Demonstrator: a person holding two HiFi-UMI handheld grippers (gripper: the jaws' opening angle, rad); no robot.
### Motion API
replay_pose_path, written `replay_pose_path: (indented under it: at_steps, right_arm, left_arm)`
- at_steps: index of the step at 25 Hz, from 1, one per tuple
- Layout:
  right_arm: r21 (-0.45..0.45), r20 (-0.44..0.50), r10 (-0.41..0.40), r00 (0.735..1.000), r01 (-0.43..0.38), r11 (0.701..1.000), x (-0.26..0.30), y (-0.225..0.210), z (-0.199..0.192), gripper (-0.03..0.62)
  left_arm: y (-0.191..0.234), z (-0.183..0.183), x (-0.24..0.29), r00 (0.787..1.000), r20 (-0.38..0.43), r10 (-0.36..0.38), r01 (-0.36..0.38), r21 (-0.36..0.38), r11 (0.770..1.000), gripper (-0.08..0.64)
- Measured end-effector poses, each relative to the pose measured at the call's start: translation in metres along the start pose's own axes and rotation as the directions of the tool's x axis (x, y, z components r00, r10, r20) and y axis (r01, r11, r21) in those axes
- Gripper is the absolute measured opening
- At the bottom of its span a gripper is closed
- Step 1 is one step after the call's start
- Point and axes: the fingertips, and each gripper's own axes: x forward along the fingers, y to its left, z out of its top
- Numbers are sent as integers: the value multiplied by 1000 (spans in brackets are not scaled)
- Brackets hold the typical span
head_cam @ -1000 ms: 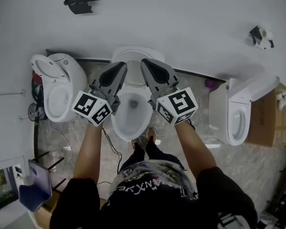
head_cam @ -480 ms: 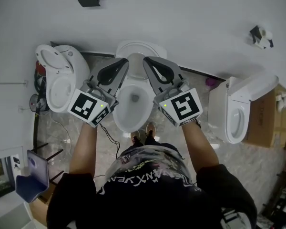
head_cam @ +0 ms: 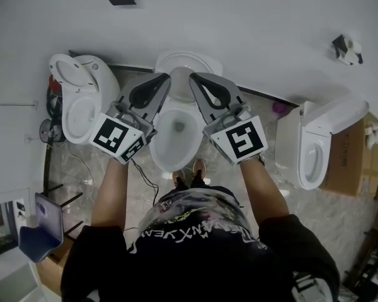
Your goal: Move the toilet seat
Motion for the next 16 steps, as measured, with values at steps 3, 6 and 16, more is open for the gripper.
replay_pose_path:
  at_steps: [3, 6, 16]
  right_arm:
    - [-5, 4, 2, 1000, -2, 1000, 0, 2, 1, 2]
    - [-11, 5, 3, 1000, -3, 1000, -1, 3, 3, 2]
    - [-26, 15, -2, 1000, 2, 1000, -3, 5, 9, 2]
  left_arm:
    - [0, 0, -2, 1000, -2, 2, -2, 0, 1000, 31]
    - [-1, 3, -3, 1000, 1, 1, -1, 1, 1000, 31]
    - [-5, 6, -3, 1000, 6, -8, 8, 8, 1000, 31]
